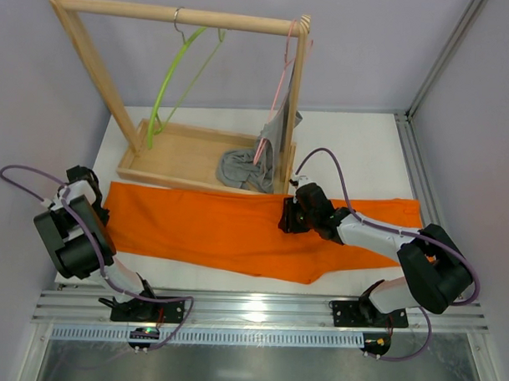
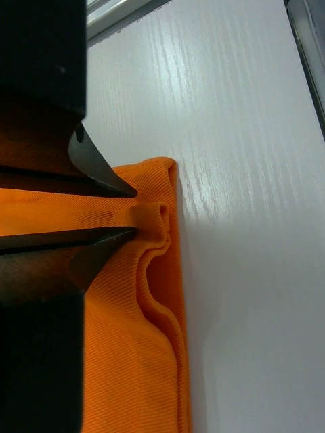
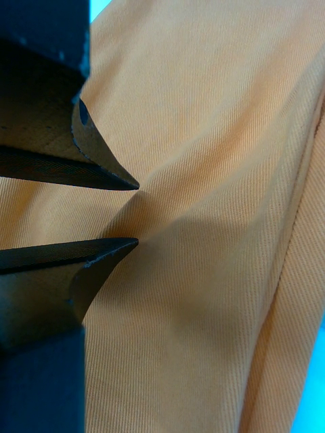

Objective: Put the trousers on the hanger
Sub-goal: Fold the trousers

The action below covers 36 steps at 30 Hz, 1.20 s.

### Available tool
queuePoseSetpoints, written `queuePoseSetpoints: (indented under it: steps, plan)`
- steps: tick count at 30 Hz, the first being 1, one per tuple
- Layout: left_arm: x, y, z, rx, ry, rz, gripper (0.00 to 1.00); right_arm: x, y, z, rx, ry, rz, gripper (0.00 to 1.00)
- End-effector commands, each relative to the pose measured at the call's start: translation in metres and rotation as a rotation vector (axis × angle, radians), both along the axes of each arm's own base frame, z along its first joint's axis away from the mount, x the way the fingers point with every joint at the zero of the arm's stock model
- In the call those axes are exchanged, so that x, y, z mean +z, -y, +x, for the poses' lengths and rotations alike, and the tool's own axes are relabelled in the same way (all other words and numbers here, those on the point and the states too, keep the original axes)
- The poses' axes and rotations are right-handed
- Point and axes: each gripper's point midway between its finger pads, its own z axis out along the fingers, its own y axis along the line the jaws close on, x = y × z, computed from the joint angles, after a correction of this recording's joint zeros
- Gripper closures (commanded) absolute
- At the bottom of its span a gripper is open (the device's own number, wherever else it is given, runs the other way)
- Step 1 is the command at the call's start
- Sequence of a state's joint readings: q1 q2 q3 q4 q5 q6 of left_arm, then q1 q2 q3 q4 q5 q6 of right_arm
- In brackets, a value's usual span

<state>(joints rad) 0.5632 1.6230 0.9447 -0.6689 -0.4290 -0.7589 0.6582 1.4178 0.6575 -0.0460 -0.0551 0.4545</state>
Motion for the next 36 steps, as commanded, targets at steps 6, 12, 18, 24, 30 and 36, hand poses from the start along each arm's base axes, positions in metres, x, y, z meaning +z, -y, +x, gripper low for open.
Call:
queuePoseSetpoints:
  steps: [6,12,18,24,30,36]
  plan:
    - [-0.006,-0.011,0.018,-0.009,0.045,0.019,0.8,0.011,-0.004,0.008,-0.004,0.046,0.035,0.62]
    - [-0.011,-0.01,0.017,-0.015,0.048,0.015,0.87,0.014,-0.008,0.011,0.003,0.06,0.052,0.62]
    - [-0.01,-0.01,0.016,-0.014,0.037,0.015,1.0,0.014,-0.008,0.01,0.002,0.059,0.056,0.62]
    - [0.024,-0.017,0.014,0.019,0.066,0.08,1.0,0.014,-0.01,0.009,0.004,0.056,0.062,0.62]
    - [0.055,-0.019,0.006,0.04,0.087,0.126,0.99,0.013,-0.01,0.009,0.007,0.051,0.066,0.62]
    - [0.051,-0.017,-0.013,0.039,0.018,0.148,0.99,0.015,-0.013,0.007,0.014,0.048,0.081,0.62]
